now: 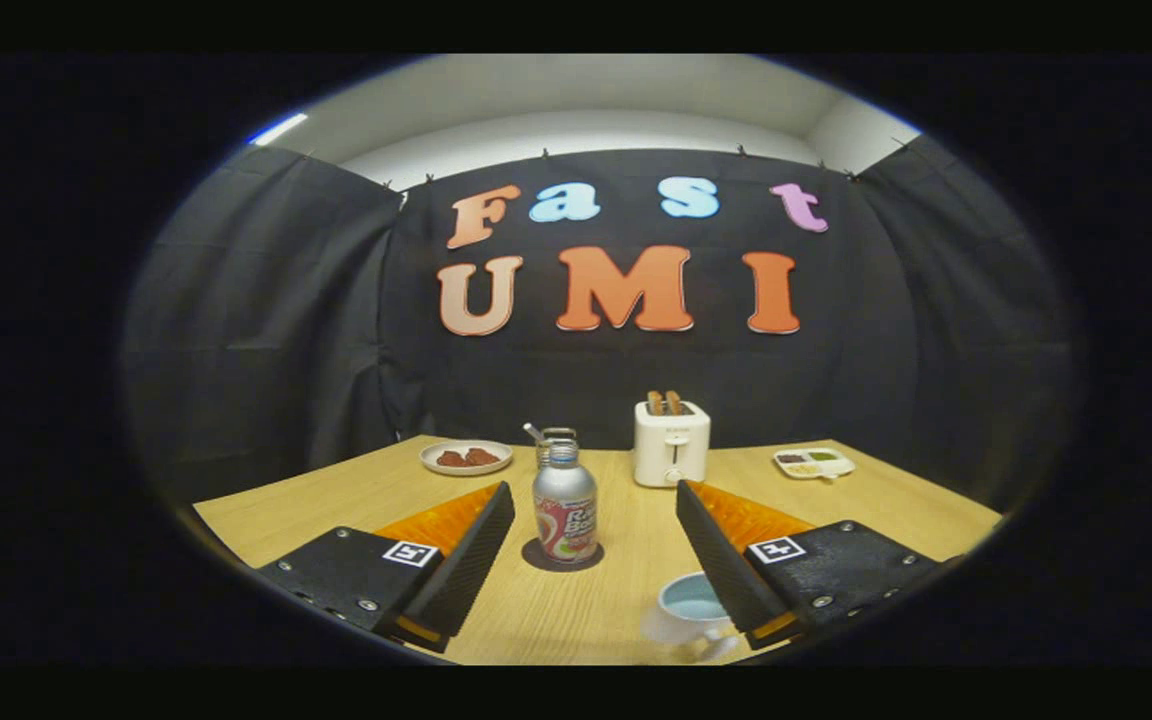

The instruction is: Take the bottle from table, then pour the juice into the cup, finally place the bottle on the coaster

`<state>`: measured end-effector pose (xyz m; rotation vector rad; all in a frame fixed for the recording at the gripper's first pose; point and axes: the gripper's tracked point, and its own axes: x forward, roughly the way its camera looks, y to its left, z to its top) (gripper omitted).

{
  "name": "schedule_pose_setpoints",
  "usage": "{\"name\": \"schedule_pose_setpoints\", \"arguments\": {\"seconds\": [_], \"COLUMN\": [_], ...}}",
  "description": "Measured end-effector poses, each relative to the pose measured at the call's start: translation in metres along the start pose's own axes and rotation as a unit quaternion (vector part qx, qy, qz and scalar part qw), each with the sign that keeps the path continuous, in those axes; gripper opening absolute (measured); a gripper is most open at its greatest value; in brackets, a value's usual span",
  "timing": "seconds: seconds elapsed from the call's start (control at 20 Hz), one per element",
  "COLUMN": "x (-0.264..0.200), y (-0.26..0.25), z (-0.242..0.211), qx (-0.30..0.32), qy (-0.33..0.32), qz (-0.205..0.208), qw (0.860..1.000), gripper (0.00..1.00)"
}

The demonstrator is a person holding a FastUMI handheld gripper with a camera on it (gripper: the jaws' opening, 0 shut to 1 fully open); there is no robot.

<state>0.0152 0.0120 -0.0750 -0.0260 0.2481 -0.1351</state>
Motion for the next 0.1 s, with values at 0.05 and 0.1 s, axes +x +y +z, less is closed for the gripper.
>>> {"name": "schedule_pose_setpoints", "arguments": {"seconds": [0.05,0.1], "x": [-0.0128,-0.0212], "y": [-0.0101,-0.0146], "z": [0.0098,0.0156], "qx": [-0.003,-0.006], "qy": [-0.015,-0.028], "qz": [-0.011,-0.017], "qw": [1.0,0.999], "gripper": [0.97,0.96]}}
